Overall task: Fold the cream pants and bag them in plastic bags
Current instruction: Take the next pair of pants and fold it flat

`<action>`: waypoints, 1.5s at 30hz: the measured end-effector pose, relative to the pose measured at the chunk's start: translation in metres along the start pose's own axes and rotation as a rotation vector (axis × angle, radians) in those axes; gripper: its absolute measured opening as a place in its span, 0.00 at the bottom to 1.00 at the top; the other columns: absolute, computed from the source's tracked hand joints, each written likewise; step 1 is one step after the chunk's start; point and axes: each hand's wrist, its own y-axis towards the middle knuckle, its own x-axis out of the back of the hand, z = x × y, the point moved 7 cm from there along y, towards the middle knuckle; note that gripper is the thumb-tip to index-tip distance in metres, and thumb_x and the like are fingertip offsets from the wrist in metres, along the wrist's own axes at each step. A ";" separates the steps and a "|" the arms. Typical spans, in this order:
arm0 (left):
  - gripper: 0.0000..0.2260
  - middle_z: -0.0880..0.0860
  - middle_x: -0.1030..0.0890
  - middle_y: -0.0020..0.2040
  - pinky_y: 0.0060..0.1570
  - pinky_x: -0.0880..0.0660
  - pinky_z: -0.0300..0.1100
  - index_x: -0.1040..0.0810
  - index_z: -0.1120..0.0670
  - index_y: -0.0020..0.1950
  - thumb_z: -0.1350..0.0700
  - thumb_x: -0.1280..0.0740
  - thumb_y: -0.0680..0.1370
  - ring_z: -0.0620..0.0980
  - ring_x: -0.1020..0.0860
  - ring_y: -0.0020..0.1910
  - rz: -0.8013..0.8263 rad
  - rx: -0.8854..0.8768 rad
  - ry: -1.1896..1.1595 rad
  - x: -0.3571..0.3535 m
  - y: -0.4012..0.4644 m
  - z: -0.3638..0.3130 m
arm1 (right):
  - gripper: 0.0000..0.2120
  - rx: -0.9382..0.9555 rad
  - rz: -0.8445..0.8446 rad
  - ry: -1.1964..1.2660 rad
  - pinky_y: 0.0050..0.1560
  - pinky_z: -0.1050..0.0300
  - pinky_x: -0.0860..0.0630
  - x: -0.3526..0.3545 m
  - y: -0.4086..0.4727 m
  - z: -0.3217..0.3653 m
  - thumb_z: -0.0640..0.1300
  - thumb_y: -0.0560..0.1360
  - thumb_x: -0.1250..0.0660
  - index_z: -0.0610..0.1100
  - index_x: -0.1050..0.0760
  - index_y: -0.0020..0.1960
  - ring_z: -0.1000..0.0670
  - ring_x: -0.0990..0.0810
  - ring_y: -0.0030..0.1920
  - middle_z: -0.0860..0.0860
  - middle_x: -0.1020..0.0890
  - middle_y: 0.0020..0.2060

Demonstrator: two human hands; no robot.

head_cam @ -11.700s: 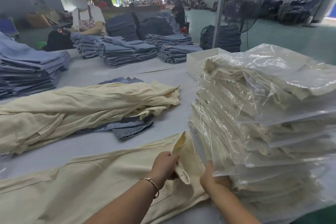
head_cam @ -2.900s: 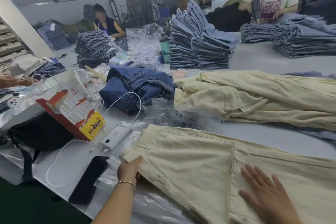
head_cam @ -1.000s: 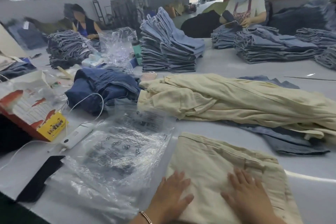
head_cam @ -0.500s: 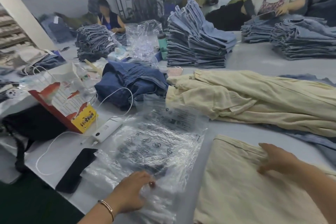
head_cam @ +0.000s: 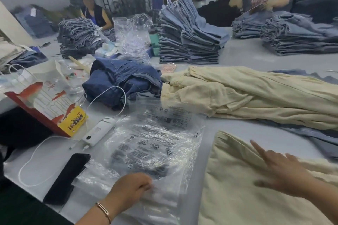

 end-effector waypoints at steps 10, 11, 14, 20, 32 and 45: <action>0.08 0.44 0.23 0.34 0.38 0.29 0.37 0.19 0.40 0.33 0.47 0.27 0.73 0.39 0.25 0.36 -0.180 0.093 -0.168 0.008 0.023 -0.034 | 0.65 0.196 0.161 -0.077 0.55 0.44 0.86 0.002 -0.073 0.053 0.73 0.45 0.27 0.63 0.54 0.75 0.25 0.43 0.71 0.24 0.49 0.71; 0.08 0.44 0.23 0.33 0.37 0.30 0.36 0.18 0.41 0.34 0.47 0.28 0.74 0.40 0.26 0.36 -0.202 0.088 -0.169 0.006 0.025 -0.036 | 0.65 0.189 0.080 -0.089 0.64 0.40 0.78 0.004 -0.078 0.057 0.71 0.33 0.27 0.60 0.34 0.71 0.26 0.27 0.60 0.24 0.33 0.64; 0.17 0.46 0.28 0.31 0.36 0.33 0.38 0.28 0.46 0.28 0.48 0.32 0.77 0.41 0.28 0.34 -0.210 0.058 -0.174 -0.003 0.031 -0.044 | 0.58 0.187 -0.218 -0.078 0.56 0.27 0.32 -0.002 -0.085 0.075 0.65 0.34 0.26 0.55 0.28 0.64 0.36 0.15 0.40 0.34 0.22 0.53; 0.17 0.56 0.26 0.32 0.39 0.25 0.54 0.28 0.60 0.33 0.52 0.35 0.79 0.53 0.24 0.33 -0.226 0.100 -0.300 -0.017 0.040 -0.055 | 0.49 0.198 -0.075 -0.101 0.52 0.32 0.26 -0.011 -0.077 0.066 0.66 0.48 0.28 0.63 0.33 0.69 0.30 0.24 0.59 0.26 0.31 0.64; 0.13 0.39 0.16 0.43 0.46 0.25 0.36 0.16 0.36 0.38 0.33 0.28 0.59 0.39 0.18 0.44 -0.126 -0.629 0.262 -0.063 -0.006 -0.221 | 0.09 -0.142 -0.044 0.040 0.61 0.52 0.40 0.016 -0.003 0.003 0.42 0.72 0.41 0.51 0.29 0.50 0.45 0.27 0.56 0.48 0.26 0.39; 0.28 0.42 0.64 0.76 0.74 0.44 0.41 0.49 0.35 0.76 0.44 0.44 0.77 0.45 0.63 0.75 0.135 -0.494 0.183 -0.109 0.006 -0.198 | 0.11 0.417 -0.381 -0.253 0.23 0.56 0.28 -0.006 -0.131 0.081 0.53 0.59 0.30 0.54 0.16 0.40 0.45 0.24 0.25 0.43 0.18 0.57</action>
